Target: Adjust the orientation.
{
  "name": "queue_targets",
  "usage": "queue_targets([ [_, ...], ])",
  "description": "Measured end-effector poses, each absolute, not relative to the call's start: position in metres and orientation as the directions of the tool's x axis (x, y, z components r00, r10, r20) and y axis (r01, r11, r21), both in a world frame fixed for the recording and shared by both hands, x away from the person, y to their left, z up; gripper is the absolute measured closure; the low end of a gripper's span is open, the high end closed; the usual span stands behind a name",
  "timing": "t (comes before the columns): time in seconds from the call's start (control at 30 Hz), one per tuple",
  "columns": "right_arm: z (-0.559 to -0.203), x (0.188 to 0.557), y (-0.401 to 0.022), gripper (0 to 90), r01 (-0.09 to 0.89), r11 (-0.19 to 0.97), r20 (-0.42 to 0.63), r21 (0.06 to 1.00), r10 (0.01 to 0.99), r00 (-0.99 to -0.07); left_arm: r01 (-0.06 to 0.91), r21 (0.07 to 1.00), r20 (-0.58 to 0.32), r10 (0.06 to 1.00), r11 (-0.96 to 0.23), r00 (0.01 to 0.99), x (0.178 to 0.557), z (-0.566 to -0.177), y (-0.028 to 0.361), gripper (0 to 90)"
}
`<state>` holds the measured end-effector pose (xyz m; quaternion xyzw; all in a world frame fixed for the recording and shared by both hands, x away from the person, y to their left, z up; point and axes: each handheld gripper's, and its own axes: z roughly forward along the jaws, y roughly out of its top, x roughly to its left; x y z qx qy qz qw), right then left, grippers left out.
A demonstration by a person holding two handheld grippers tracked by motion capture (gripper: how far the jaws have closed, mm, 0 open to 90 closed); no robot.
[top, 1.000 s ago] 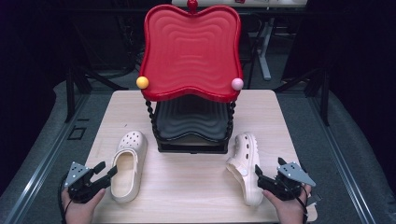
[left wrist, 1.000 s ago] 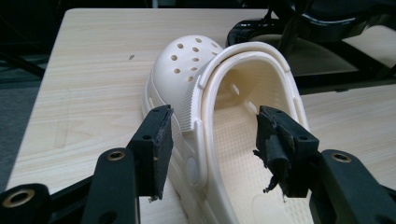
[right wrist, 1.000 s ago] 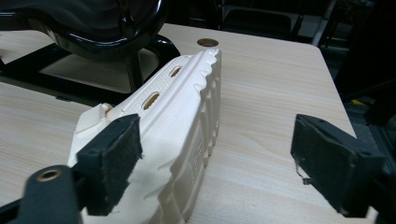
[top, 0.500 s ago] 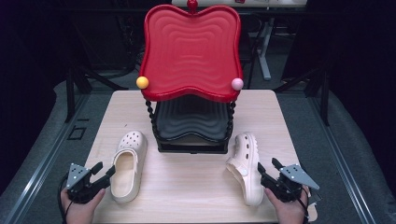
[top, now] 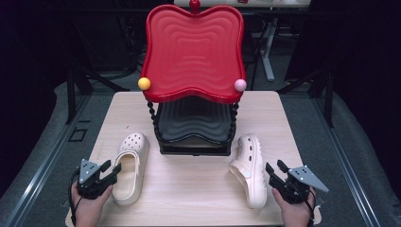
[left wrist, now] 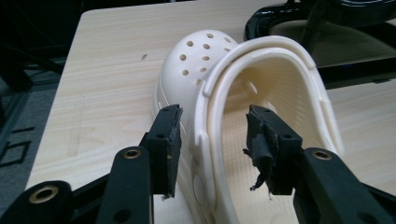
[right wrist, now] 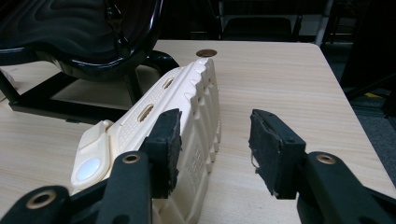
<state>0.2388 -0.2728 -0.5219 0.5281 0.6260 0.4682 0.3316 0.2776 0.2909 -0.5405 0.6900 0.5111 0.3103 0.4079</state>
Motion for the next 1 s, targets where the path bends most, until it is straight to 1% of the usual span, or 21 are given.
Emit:
queue_targets([
  [0.07,-0.523,0.239,-0.272,54.9,0.353,0.007,0.077,0.936,0.972,-0.224,0.456,0.872,0.049,0.958,-0.179,0.282,0.29,-0.538,0.285,58.8],
  [0.13,-0.523,0.239,-0.271,55.2,0.354,0.009,0.075,0.935,0.972,-0.224,0.456,0.871,0.057,0.958,-0.185,0.28,0.293,-0.539,0.283,59.7],
  [0.2,-0.522,0.238,-0.272,55.2,0.348,0.011,0.072,0.937,0.971,-0.226,0.475,0.854,0.084,0.958,-0.212,0.276,0.301,-0.541,0.278,60.9],
  [0.27,-0.522,0.237,-0.272,55.5,0.347,0.01,0.071,0.938,0.972,-0.222,0.478,0.85,0.092,0.957,-0.219,0.276,0.302,-0.543,0.276,62.2],
  [0.3,-0.522,0.236,-0.272,56.0,0.34,0.003,0.076,0.941,0.973,-0.218,0.474,0.85,0.109,0.958,-0.229,0.266,0.302,-0.544,0.275,64.7],
  [0.37,-0.522,0.237,-0.273,56.3,0.34,-0.001,0.079,0.94,0.974,-0.215,0.469,0.854,0.106,0.959,-0.224,0.263,0.301,-0.544,0.276,69.3],
  [0.47,-0.523,0.237,-0.275,56.4,0.346,-0.002,0.08,0.938,0.974,-0.212,0.466,0.859,0.095,0.961,-0.211,0.259,0.3,-0.544,0.277,70.7],
  [0.57,-0.524,0.239,-0.275,56.7,0.347,-0.017,0.093,0.938,0.974,-0.205,0.462,0.858,0.111,0.959,-0.225,0.261,0.298,-0.543,0.275,71.9],
  [0.7,-0.525,0.24,-0.276,57.9,0.35,-0.02,0.096,0.937,0.975,-0.201,0.489,0.849,0.075,0.963,-0.198,0.259,0.291,-0.541,0.275,72.4],
  [0.73,-0.525,0.241,-0.276,58.8,0.35,-0.017,0.093,0.937,0.975,-0.201,0.493,0.85,0.06,0.964,-0.186,0.26,0.288,-0.541,0.274,72.5],
  [0.77,-0.524,0.24,-0.275,63.3,0.355,-0.006,0.085,0.935,0.974,-0.208,0.506,0.844,0.047,0.964,-0.178,0.261,0.283,-0.539,0.273,73.1],
  [0.8,-0.524,0.24,-0.274,65.4,0.36,-0.003,0.087,0.933,0.972,-0.218,0.515,0.841,0.032,0.965,-0.167,0.261,0.279,-0.538,0.271,73.2],
  [0.83,-0.524,0.24,-0.274,65.4,0.36,-0.003,0.087,0.933,0.972,-0.218,0.515,0.841,0.032,0.965,-0.167,0.261,0.279,-0.538,0.271,73.3],
  [0.87,-0.522,0.238,-0.271,70.7,0.369,0.014,0.078,0.929,0.969,-0.234,0.523,0.837,0.021,0.965,-0.16,0.261,0.275,-0.537,0.267,73.4],
  [0.9,-0.522,0.238,-0.271,70.7,0.369,0.014,0.078,0.929,0.969,-0.234,0.523,0.837,0.021,0.965,-0.16,0.261,0.275,-0.537,0.267,73.5],
  [0.97,-0.52,0.236,-0.268,74.0,0.37,0.033,0.067,0.929,0.965,-0.254,0.531,0.832,0.015,0.964,-0.159,0.265,0.271,-0.535,0.262,73.5],
  [1.0,-0.518,0.235,-0.263,77.4,0.369,0.055,0.049,0.928,0.963,-0.266,0.528,0.833,0.014,0.96,-0.166,0.28,0.267,-0.535,0.257,73.6],
])
